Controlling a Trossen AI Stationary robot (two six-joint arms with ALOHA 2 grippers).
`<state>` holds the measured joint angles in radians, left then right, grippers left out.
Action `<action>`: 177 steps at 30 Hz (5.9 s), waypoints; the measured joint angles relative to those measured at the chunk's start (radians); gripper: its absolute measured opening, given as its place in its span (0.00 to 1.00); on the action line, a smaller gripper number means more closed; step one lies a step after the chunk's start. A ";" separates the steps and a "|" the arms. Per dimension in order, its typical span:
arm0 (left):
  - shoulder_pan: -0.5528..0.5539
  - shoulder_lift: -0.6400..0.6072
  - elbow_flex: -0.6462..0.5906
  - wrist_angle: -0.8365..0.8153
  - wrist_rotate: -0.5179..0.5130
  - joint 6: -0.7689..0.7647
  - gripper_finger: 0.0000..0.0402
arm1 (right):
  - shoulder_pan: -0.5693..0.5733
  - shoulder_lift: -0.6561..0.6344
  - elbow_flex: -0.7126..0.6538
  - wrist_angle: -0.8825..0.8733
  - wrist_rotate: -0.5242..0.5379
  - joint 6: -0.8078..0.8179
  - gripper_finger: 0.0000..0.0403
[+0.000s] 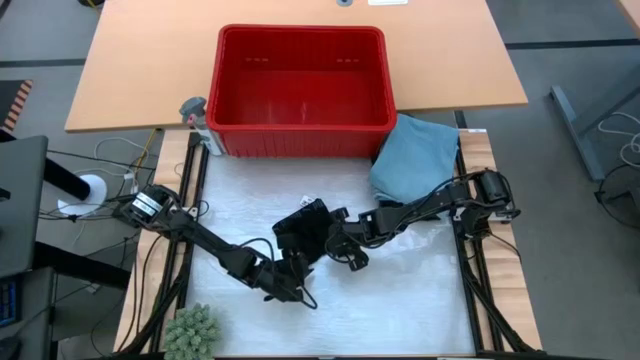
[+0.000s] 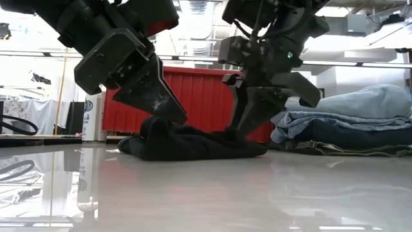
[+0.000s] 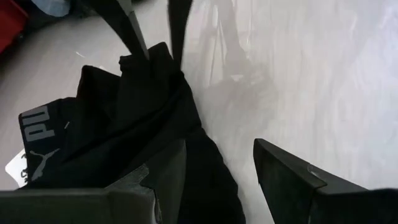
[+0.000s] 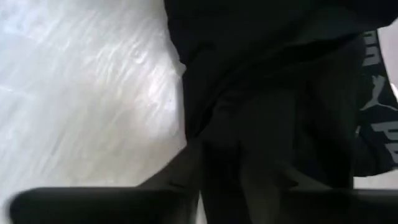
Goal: Fold Laundry from Bin
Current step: Fold the black boxer short, then stack the folded black boxer short on top of the folded light blue pants
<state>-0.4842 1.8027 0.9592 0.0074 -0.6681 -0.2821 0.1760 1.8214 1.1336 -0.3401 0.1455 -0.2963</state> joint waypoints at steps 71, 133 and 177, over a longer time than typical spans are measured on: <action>0.049 -0.150 -0.337 0.288 -0.123 -0.204 0.44 | -0.209 -0.033 0.154 -0.143 -0.400 0.067 0.50; 0.046 -0.252 -0.350 0.293 -0.026 -0.243 0.44 | -0.036 0.295 0.343 -0.135 -0.026 0.069 0.06; 0.191 -0.953 -0.298 0.027 -0.190 0.381 0.44 | -0.229 -0.399 0.425 -0.622 0.338 0.884 0.06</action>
<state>-0.2934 0.8501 0.6613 0.0349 -0.8583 0.0987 -0.0529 1.4219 1.5581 -0.9617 0.4839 0.5872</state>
